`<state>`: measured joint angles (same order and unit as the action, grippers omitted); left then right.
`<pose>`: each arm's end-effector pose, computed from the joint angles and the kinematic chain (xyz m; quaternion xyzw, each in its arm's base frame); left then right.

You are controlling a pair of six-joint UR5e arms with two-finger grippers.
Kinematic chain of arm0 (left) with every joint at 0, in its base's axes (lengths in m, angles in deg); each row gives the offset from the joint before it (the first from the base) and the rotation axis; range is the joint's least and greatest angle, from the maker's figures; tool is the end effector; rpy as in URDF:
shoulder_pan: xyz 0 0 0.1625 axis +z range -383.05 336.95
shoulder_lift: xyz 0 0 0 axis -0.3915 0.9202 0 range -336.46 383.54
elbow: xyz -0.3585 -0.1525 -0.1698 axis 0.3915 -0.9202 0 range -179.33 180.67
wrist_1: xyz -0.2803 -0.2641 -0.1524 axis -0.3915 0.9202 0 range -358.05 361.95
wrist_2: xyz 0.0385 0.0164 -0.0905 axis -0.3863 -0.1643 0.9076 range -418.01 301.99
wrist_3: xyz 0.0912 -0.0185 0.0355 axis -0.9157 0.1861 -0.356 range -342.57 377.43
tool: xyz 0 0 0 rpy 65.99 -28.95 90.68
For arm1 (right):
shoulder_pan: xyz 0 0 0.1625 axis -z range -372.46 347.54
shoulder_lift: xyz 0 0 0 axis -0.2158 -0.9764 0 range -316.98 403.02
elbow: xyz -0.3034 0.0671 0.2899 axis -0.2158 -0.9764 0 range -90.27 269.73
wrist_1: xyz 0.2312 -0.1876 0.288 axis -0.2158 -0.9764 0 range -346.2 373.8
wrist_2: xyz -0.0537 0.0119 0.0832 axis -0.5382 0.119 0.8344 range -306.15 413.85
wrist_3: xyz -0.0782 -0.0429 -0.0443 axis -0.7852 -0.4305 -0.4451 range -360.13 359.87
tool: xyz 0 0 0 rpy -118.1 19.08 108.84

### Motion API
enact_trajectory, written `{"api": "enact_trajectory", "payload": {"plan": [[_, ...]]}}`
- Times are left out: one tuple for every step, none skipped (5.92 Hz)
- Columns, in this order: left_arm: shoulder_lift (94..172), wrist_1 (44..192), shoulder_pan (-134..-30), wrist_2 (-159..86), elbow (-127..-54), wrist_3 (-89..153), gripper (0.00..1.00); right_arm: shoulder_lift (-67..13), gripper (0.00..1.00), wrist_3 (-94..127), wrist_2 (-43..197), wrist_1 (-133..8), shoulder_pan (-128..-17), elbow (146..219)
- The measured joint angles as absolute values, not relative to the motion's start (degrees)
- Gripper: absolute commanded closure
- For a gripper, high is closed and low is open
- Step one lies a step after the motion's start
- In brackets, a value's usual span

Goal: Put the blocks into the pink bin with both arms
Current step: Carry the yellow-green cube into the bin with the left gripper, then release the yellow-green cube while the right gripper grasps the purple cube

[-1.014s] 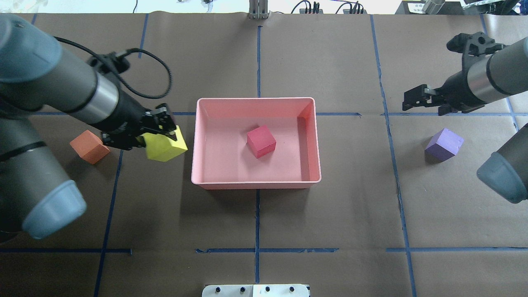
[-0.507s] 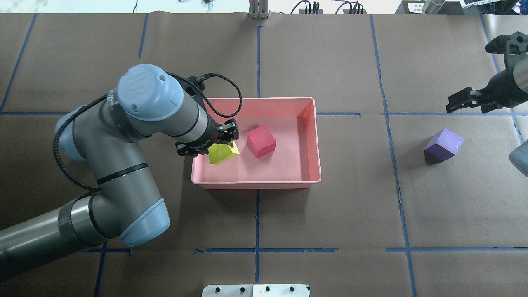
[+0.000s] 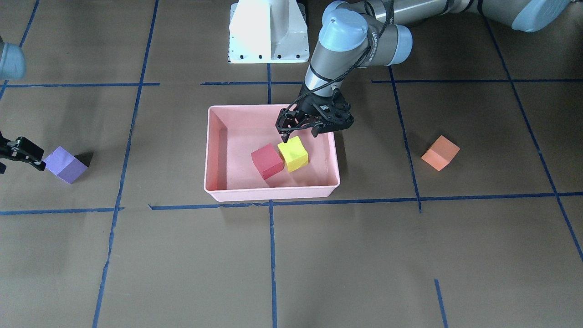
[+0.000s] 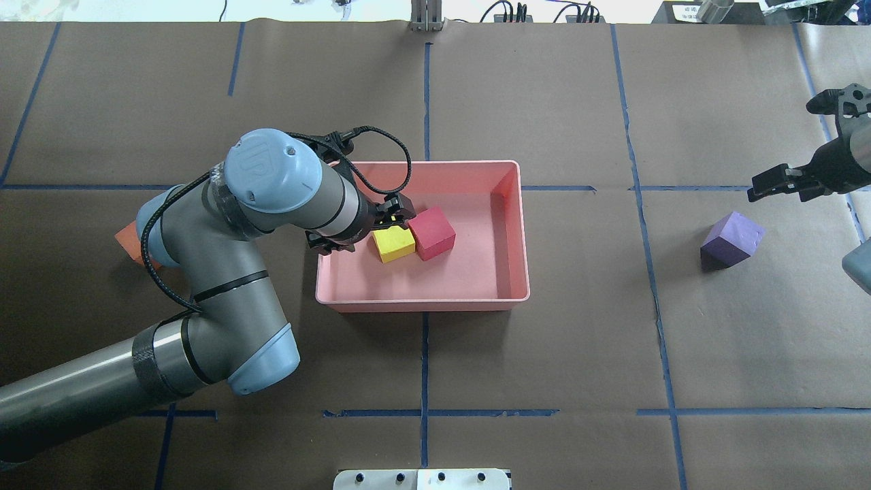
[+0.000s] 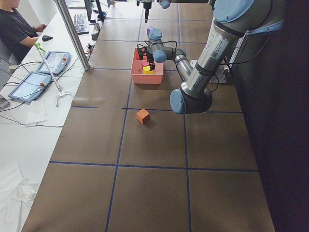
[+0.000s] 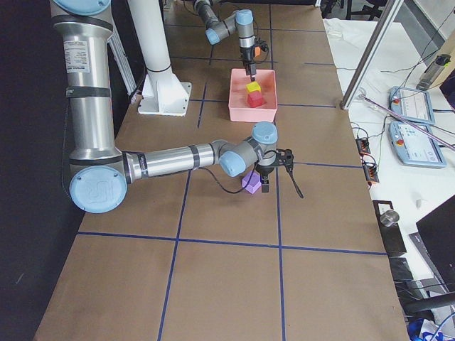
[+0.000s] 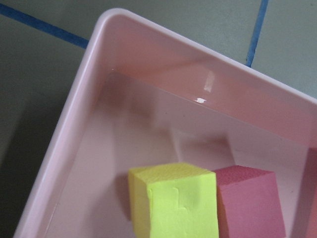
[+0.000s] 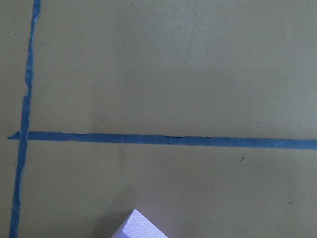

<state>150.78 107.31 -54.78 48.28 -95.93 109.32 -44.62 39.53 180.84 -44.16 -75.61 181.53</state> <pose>0.5171 -0.4436 0.1926 0.0069 0.5042 -0.1819 0.8442 -0.1768 -0.5115 0.5639 0.0810 -0.4137 0.0025 0.9068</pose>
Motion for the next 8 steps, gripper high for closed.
{"api": "enact_trajectory", "payload": {"plan": [[150.7,107.6,-54.8,48.3,-97.0,109.4,0.00,-44.4,0.00,40.5,182.0,-36.9,-74.8,178.6],[150.5,107.6,-54.9,48.2,-97.7,109.5,0.00,-44.0,0.00,45.4,183.2,-34.9,-74.3,178.1],[150.3,107.6,-54.9,48.2,-98.0,109.5,0.00,-44.3,0.00,53.3,183.8,-35.0,-73.8,178.1],[150.1,107.7,-54.9,48.2,-98.1,109.5,0.00,-45.3,0.01,60.1,183.7,-36.1,-73.2,178.3],[150.1,107.7,-54.9,48.1,-98.2,109.5,0.00,-46.4,0.02,64.5,183.5,-37.7,-72.4,179.1],[150.1,107.7,-54.9,47.8,-98.5,109.5,0.00,-46.9,0.02,66.7,183.0,-42.5,-71.1,182.2],[150.0,107.6,-54.9,47.0,-98.8,109.6,0.00,-46.8,0.02,67.9,181.9,-48.8,-69.8,185.9],[150.0,107.6,-54.9,46.3,-98.9,109.9,0.00,-46.7,0.02,68.2,180.7,-51.9,-69.1,187.5]]}}
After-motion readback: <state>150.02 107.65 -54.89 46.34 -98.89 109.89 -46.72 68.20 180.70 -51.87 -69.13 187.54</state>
